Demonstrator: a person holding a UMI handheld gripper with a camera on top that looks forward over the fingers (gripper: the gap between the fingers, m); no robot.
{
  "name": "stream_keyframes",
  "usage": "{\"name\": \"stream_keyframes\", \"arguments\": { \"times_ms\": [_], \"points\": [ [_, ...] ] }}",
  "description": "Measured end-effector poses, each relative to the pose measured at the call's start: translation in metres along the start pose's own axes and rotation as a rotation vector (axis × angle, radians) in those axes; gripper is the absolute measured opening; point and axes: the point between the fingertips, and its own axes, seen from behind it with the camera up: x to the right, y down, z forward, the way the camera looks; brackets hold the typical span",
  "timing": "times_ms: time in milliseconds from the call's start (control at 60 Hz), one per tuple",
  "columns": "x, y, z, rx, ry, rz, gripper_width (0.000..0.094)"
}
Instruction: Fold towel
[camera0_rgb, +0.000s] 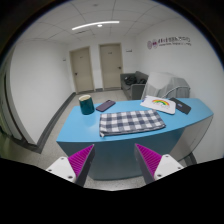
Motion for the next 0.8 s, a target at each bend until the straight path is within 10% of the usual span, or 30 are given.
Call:
{"name": "stream_keyframes", "arguments": {
  "times_ms": [567, 800],
  "points": [
    [-0.069, -0.014, 0.206, -0.003, -0.083, -0.128, 0.0744],
    [-0.060, 0.002, 0.291, -0.081, -0.091, -0.195, 0.0440]
  ]
}}
